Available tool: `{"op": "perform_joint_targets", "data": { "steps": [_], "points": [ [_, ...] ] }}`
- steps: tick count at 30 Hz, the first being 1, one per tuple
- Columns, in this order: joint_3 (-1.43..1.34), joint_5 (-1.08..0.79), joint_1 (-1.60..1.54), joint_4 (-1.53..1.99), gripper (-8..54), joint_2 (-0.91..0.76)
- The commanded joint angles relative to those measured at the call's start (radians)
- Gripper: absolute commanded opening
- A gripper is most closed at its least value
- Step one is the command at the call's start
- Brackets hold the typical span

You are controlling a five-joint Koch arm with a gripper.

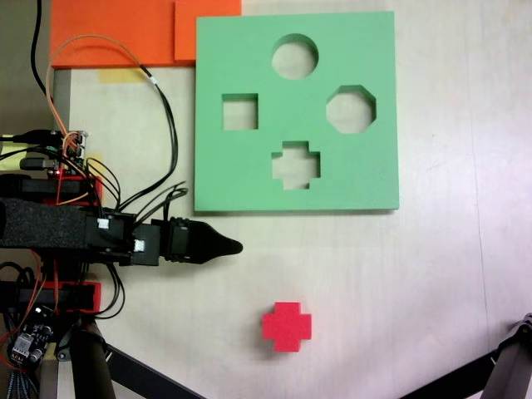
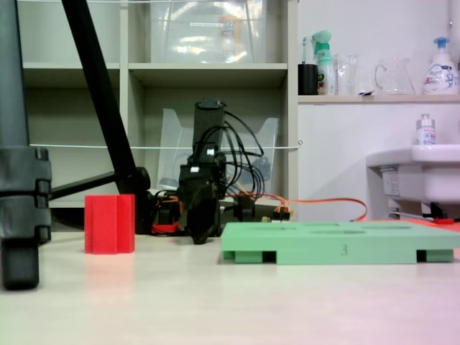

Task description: Put the cross columnar block into the corresponding hole

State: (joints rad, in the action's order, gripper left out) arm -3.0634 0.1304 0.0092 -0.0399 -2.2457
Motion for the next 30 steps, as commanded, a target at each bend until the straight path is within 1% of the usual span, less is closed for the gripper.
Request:
{"op": "perform_joint_targets", "data": {
  "steps": [1,7,8,9,10,11,14,16,18,20,21,23,25,27,30],
  "points": [
    [-0.072,0.476,0.048,0.032,33.6,-0.066],
    [-0.072,0.506,0.046,0.037,33.7,-0.066],
    [-0.072,0.535,0.046,0.032,33.9,-0.063],
    [-0.074,0.604,0.046,0.006,33.9,-0.064],
    [-0.071,0.765,0.049,-0.060,33.6,-0.066],
    [-0.064,0.845,0.052,-0.098,32.9,-0.066],
    [0.005,0.992,0.143,-0.104,29.5,-0.066],
    [0.104,1.103,0.173,0.005,28.0,-0.066],
    [0.351,1.216,0.199,0.351,27.3,-0.064],
    [0.508,1.272,0.207,0.546,25.5,-0.058],
    [0.552,1.285,0.206,0.581,25.5,-0.060],
    [0.663,1.316,0.210,0.676,23.4,-0.058],
    [0.785,1.322,0.213,0.788,23.3,-0.044],
    [0.876,1.322,0.207,0.911,20.7,-0.043],
    [0.963,1.324,0.207,0.946,20.7,-0.031]
  ]
}}
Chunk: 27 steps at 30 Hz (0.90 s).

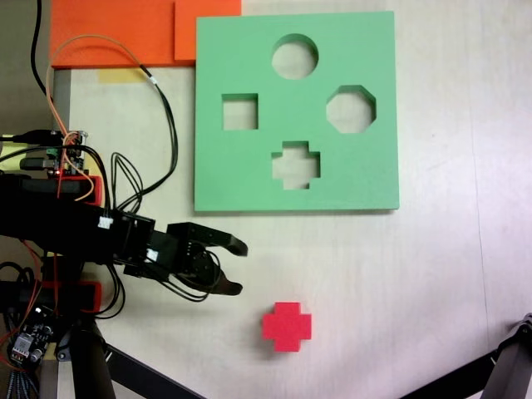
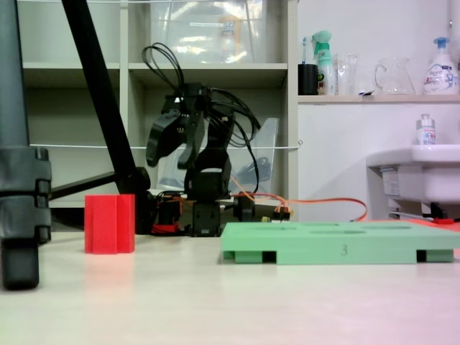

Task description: Put the cross columnar block into the corresponding hole

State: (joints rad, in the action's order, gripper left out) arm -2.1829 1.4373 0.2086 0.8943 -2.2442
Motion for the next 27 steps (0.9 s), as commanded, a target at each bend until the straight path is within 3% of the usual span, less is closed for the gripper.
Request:
{"op": "perform_joint_targets", "data": {
  "steps": [1,3,4,6,7,12,14,27],
  "points": [
    [0.115,0.009,0.020,0.026,20.7,0.002],
    [0.190,-0.035,0.048,0.080,21.2,0.083],
    [0.241,-0.046,0.055,0.121,24.4,0.130],
    [0.308,-0.060,0.057,0.149,41.2,0.193],
    [0.341,-0.067,0.057,0.175,45.5,0.229],
    [0.495,-0.129,0.100,0.278,46.3,0.347],
    [0.557,-0.133,0.107,0.291,52.5,0.408],
    [0.666,-0.179,0.155,0.268,52.4,0.723]
  ]
}}
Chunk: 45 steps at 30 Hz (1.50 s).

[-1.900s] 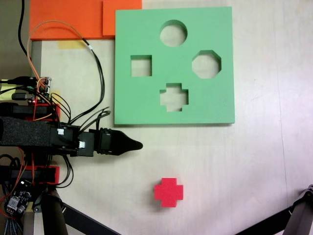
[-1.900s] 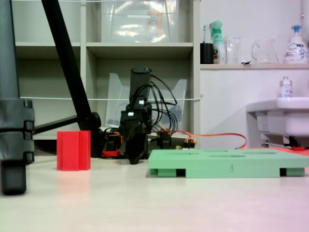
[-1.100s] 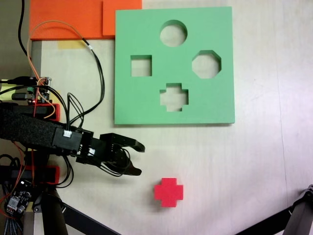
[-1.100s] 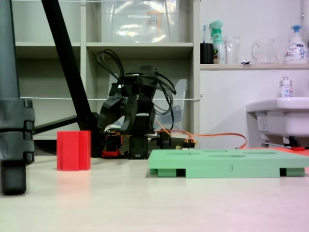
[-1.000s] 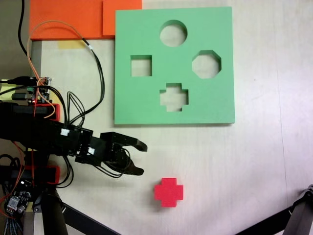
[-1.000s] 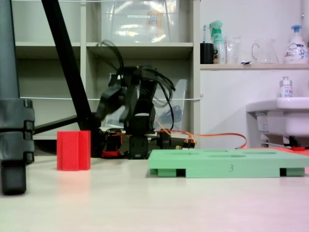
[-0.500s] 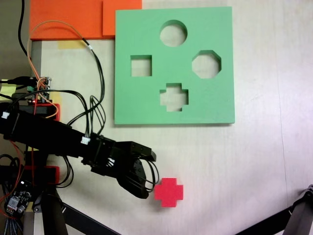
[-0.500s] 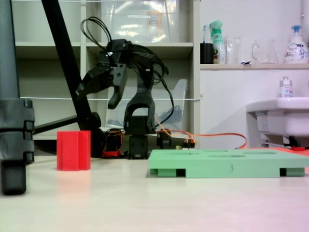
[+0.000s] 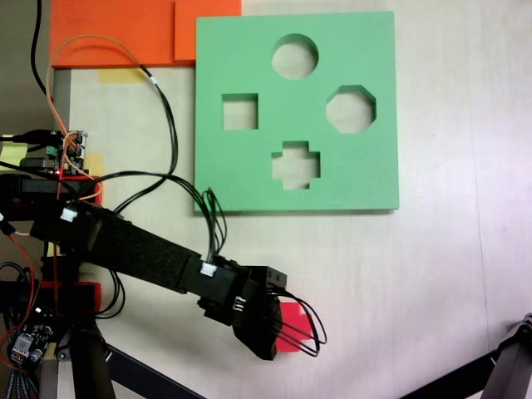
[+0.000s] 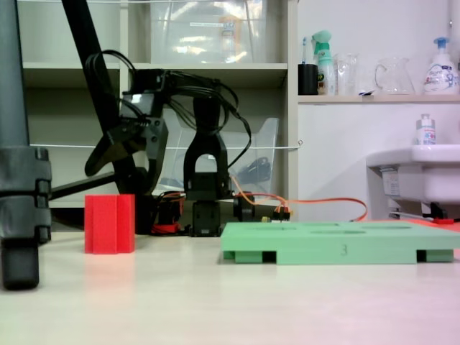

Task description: Put the cross columnar block into the corresponding hole

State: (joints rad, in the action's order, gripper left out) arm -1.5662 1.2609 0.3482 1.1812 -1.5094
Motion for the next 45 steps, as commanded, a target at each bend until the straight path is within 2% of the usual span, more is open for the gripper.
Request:
{"op": "perform_joint_targets", "data": {
  "steps": [1,35,36,37,38,41,45],
  "points": [
    [0.051,-0.003,0.015,-0.021,52.4,-0.003],
    [0.071,-0.107,0.038,-0.055,51.8,0.227],
    [0.071,-0.107,0.043,-0.055,45.1,0.233],
    [0.058,-0.109,0.057,-0.055,33.2,0.233],
    [0.048,-0.109,0.064,-0.055,29.4,0.232],
    [0.041,-0.107,0.060,-0.038,27.6,0.238],
    [0.037,-0.103,0.071,0.011,18.8,0.252]
  ]
}}
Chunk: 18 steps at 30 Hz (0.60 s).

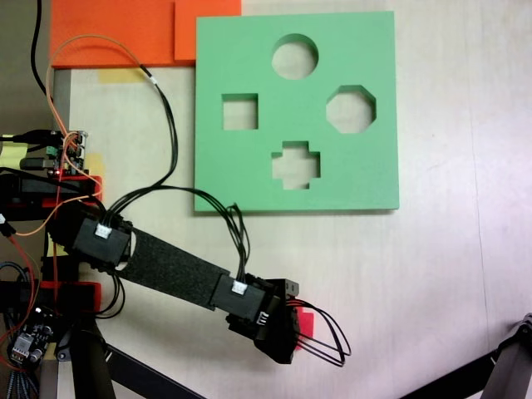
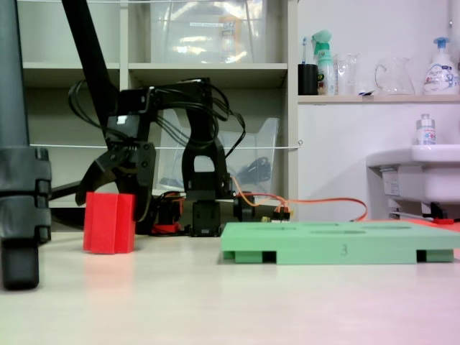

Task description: Put the cross columnar block into the corresponding hole

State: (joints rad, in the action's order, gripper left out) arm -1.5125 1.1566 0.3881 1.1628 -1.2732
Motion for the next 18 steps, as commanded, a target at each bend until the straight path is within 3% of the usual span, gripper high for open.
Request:
{"op": "perform_joint_targets", "data": {
  "steps": [1,3,6,18],
  "points": [
    [-0.017,0.005,0.032,0.038,18.3,0.015],
    [-0.015,0.008,0.032,0.063,16.5,0.015],
    [0.000,0.008,0.038,0.118,9.0,0.008],
    [0.092,0.011,-0.012,0.261,9.0,-0.135]
  ]
}}
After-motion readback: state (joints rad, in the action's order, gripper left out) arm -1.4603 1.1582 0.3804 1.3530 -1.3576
